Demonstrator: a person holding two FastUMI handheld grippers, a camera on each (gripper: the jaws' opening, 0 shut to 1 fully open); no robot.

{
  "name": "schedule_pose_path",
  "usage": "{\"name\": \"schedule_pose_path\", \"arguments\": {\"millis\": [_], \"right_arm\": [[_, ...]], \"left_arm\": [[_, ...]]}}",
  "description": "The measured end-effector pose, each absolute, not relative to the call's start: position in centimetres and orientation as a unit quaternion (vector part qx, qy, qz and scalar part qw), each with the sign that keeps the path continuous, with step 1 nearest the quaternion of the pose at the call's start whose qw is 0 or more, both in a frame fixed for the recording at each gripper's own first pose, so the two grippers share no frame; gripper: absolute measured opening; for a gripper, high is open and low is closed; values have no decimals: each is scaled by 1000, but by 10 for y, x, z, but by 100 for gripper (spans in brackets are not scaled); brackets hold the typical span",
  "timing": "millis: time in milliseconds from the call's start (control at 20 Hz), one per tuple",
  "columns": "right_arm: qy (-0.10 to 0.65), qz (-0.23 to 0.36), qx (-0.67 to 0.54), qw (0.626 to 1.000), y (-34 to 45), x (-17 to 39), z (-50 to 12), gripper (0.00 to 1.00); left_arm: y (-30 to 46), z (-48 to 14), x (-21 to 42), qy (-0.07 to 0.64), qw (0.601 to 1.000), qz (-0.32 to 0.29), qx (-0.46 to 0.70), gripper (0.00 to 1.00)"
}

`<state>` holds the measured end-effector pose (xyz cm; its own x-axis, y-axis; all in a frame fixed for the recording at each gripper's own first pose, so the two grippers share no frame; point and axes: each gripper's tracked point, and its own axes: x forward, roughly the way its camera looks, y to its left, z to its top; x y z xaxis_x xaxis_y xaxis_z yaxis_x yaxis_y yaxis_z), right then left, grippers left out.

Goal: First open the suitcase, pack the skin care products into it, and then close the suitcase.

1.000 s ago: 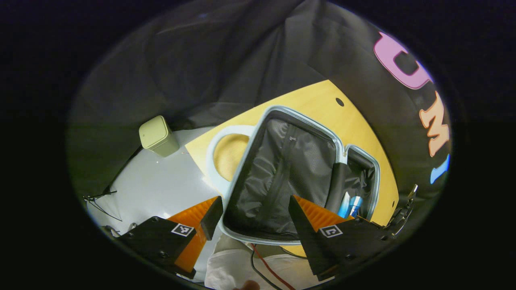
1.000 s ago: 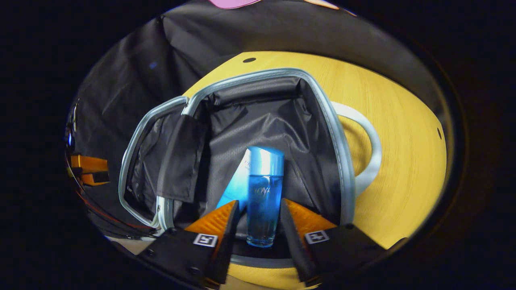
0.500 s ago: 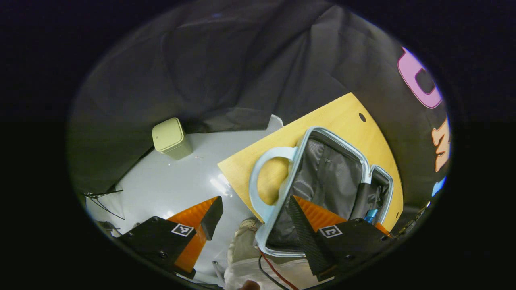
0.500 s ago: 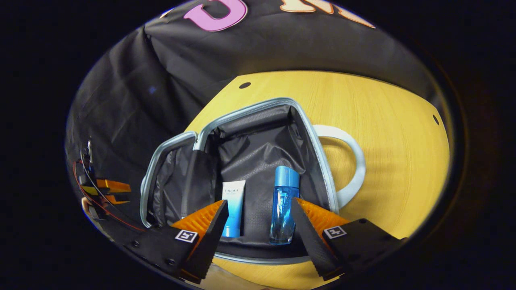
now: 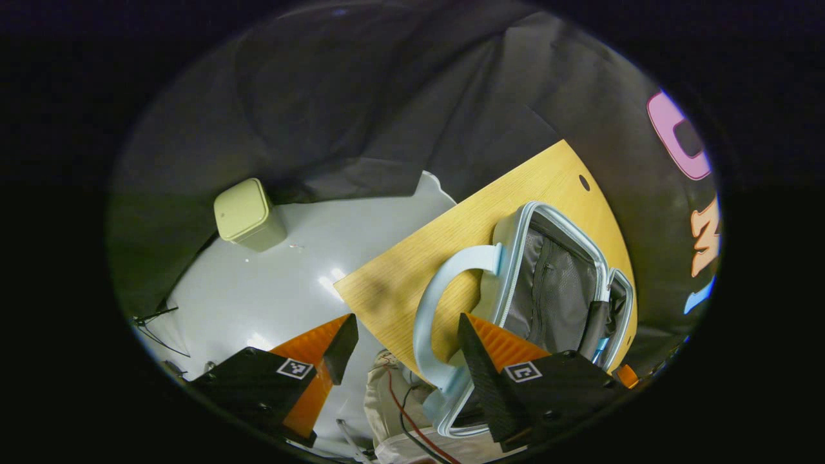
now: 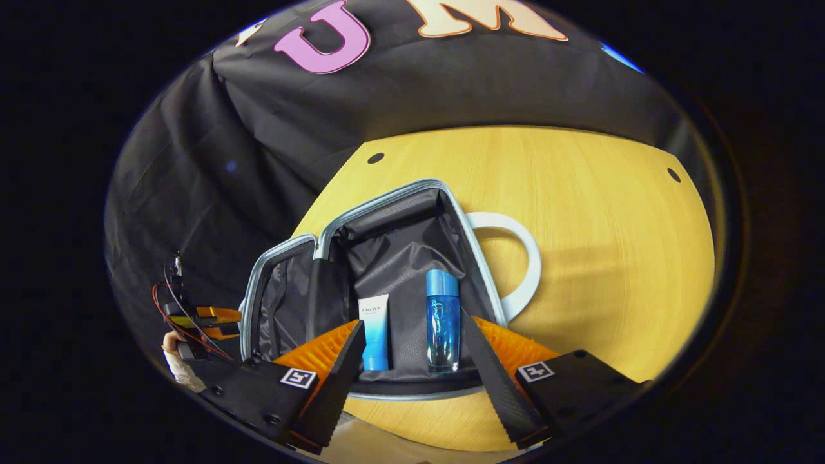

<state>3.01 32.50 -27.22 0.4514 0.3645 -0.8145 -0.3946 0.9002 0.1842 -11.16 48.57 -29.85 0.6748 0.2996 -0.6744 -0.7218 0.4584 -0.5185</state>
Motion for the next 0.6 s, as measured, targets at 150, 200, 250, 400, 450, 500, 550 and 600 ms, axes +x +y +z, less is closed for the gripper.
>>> {"name": "schedule_pose_path", "arguments": {"millis": [150,200,250,400,450,500,550,600], "right_arm": [[474,211,-29,855,312,27,-269,97],[472,207,-33,856,309,28,-268,97],[471,204,-34,857,307,29,-266,97],[469,198,-35,860,304,29,-264,97],[469,197,-37,860,303,28,-263,97],[469,198,-38,860,302,27,-263,97],[468,198,-39,860,302,26,-262,97],[466,199,-40,861,301,25,-261,97]], "left_arm": [[484,-303,-102,248,815,286,-438,63],[485,-306,-103,251,814,285,-439,52],[486,-311,-103,252,814,284,-439,41],[483,-310,-94,247,817,266,-448,25],[483,-311,-92,246,816,265,-452,22],[486,-315,-91,244,812,272,-455,12],[486,-314,-91,242,812,270,-458,4],[486,-313,-91,238,813,266,-461,11]]}}
